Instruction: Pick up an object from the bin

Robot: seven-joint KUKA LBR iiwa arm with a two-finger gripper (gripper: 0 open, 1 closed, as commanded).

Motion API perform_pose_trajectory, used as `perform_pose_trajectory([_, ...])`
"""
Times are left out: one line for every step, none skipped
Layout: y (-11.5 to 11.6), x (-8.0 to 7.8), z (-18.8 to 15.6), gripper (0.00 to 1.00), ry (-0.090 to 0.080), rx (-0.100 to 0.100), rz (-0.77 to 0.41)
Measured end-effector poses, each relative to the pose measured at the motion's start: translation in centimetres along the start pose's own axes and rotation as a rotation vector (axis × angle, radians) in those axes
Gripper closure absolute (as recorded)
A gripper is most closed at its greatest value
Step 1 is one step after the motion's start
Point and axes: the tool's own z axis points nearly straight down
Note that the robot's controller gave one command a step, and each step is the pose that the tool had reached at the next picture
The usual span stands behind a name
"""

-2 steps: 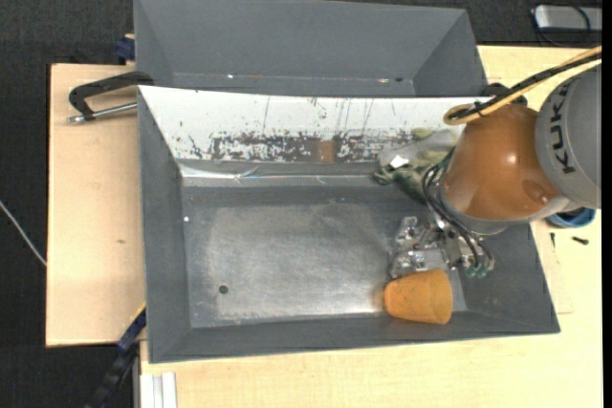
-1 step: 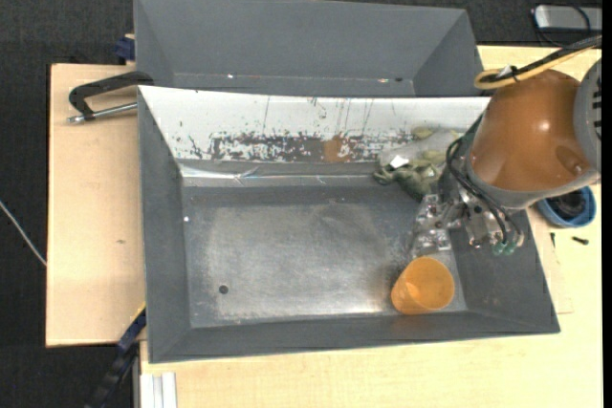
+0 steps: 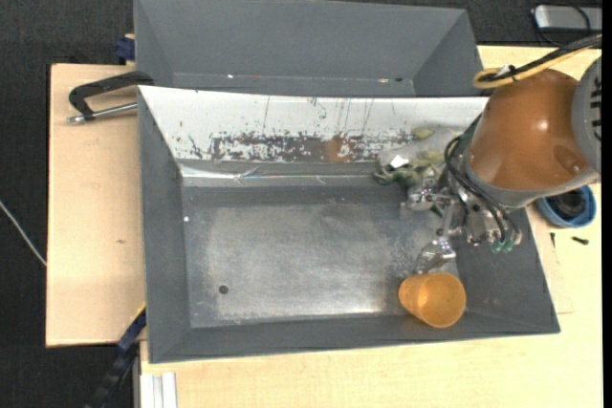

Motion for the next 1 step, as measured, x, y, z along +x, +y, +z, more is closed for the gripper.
perform_pose_trajectory([1.52,0.5,-6.26,0.0,0.013,-0.003,-0.205])
